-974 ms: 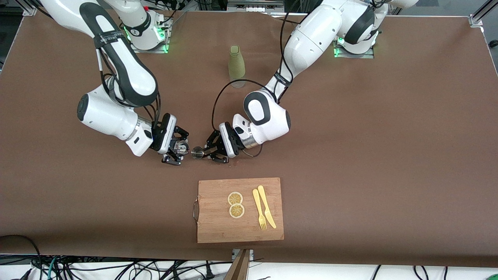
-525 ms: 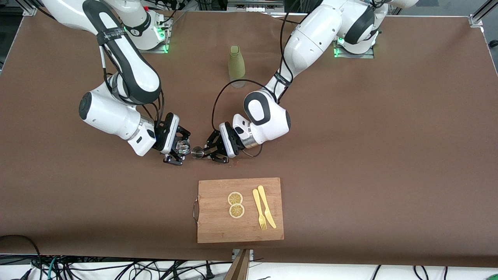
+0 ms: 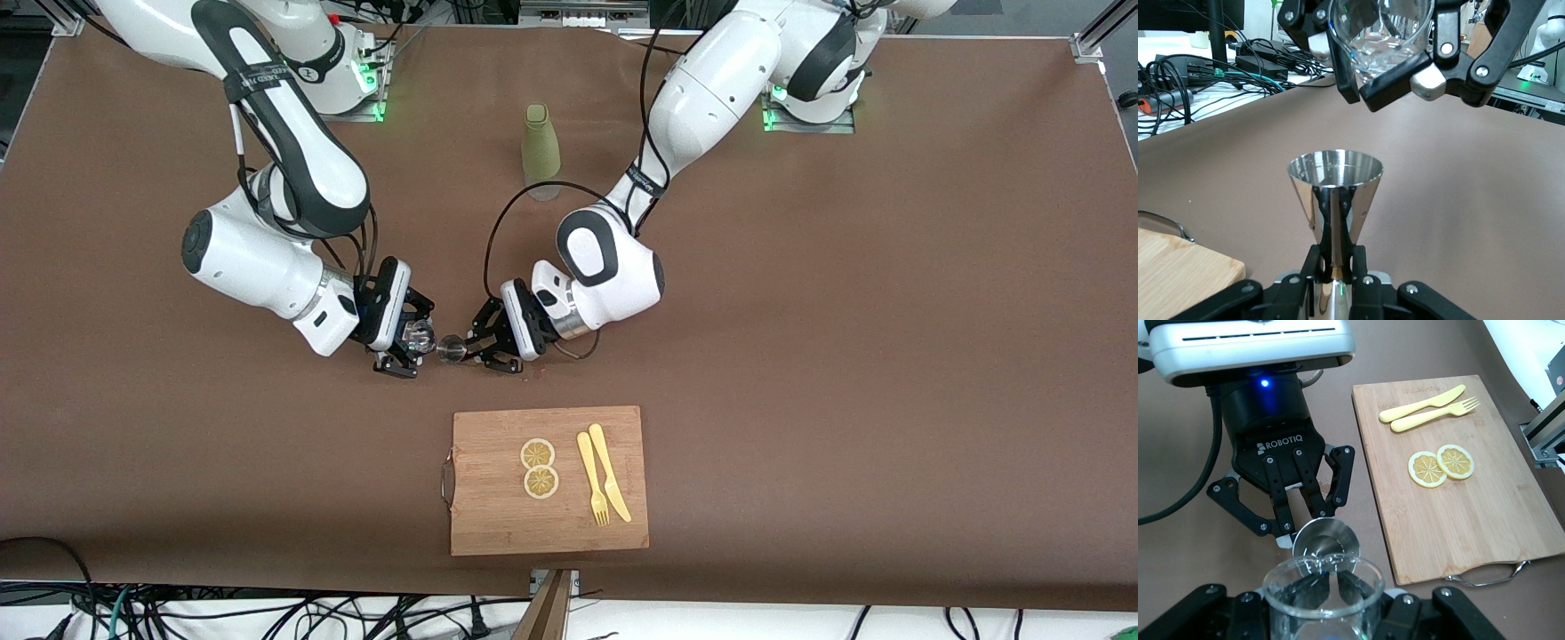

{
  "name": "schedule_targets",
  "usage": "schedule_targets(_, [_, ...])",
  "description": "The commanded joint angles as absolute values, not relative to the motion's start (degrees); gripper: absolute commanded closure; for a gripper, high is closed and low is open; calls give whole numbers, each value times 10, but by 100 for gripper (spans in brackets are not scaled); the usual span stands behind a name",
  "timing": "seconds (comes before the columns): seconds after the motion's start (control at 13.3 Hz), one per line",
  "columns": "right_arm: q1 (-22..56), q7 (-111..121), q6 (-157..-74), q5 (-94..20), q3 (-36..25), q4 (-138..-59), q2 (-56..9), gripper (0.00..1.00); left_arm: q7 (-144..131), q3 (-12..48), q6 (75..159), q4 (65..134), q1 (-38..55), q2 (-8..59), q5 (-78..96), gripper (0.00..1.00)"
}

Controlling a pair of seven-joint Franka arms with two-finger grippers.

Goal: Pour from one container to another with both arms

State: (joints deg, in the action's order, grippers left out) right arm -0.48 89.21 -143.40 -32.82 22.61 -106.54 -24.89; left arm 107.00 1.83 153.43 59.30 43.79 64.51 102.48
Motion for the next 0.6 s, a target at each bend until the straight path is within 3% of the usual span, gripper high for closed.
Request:
schedule_targets(0.0, [-4, 875, -1429, -313, 231, -1064, -246, 100, 1069, 14, 1542, 571, 444, 654, 1038, 100])
schedule_targets(0.52, [5, 818, -1428, -240, 229, -1063, -247, 100, 1069, 14, 1542, 571, 444, 654, 1039, 100])
